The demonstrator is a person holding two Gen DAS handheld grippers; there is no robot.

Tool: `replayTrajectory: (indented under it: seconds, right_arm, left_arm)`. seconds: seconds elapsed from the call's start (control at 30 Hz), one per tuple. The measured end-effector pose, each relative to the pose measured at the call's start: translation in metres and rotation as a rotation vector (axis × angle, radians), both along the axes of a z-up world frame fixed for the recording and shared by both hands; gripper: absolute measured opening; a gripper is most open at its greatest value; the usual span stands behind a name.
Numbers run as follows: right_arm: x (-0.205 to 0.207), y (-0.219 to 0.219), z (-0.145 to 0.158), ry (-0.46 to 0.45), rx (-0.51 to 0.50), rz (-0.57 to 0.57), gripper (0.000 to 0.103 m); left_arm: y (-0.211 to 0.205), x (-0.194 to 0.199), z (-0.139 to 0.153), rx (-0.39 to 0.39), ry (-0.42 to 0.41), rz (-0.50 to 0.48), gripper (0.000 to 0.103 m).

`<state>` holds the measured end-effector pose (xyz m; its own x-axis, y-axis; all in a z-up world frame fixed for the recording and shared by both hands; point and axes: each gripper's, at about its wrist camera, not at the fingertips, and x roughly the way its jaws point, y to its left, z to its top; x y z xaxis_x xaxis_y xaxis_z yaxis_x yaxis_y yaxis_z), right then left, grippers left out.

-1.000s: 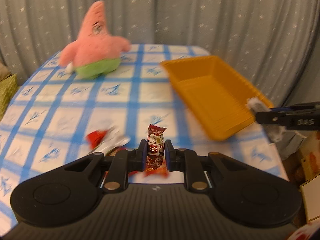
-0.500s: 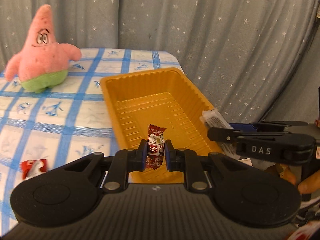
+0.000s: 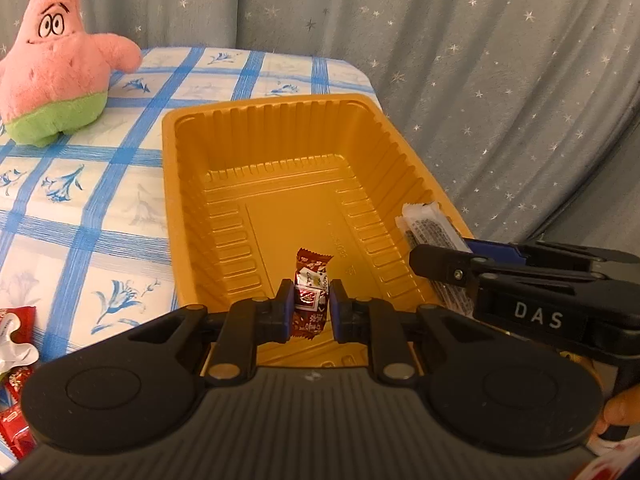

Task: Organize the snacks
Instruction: 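Carry both snacks over the orange tray and open both grippers to drop them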

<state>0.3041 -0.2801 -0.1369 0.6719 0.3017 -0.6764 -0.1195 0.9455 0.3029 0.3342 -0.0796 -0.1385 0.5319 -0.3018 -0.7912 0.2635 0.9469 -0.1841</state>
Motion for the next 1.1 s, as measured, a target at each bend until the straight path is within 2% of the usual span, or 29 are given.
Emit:
replayTrajectory:
  seconds: [0.27,0.8,0.9,0.97,1.1]
  right_arm:
    - [0.007,-0.002,-0.004,0.01,0.01,0.0,0.037]
    - [0.02,0.004,-0.008,0.002,0.009,-0.011,0.038]
    - [0.019,0.002,-0.005,-0.016,0.02,-0.025,0.041]
    - [0.018,0.0,-0.003,-0.02,0.029,-0.026,0.053]
    - [0.007,-0.002,0.006,-0.042,0.017,-0.032,0.055]
  left_arm:
    - [-0.002,0.005,-0.009,-0.01,0.034,0.003,0.018]
    - [0.02,-0.005,-0.002,-0.006,0.035,0.023,0.018]
    - [0.024,-0.008,0.0,-0.013,0.033,0.028,0.019]
    - [0.025,-0.011,0.001,-0.012,0.031,0.029,0.02]
    - [0.028,-0.018,0.005,-0.017,0.024,0.037,0.021]
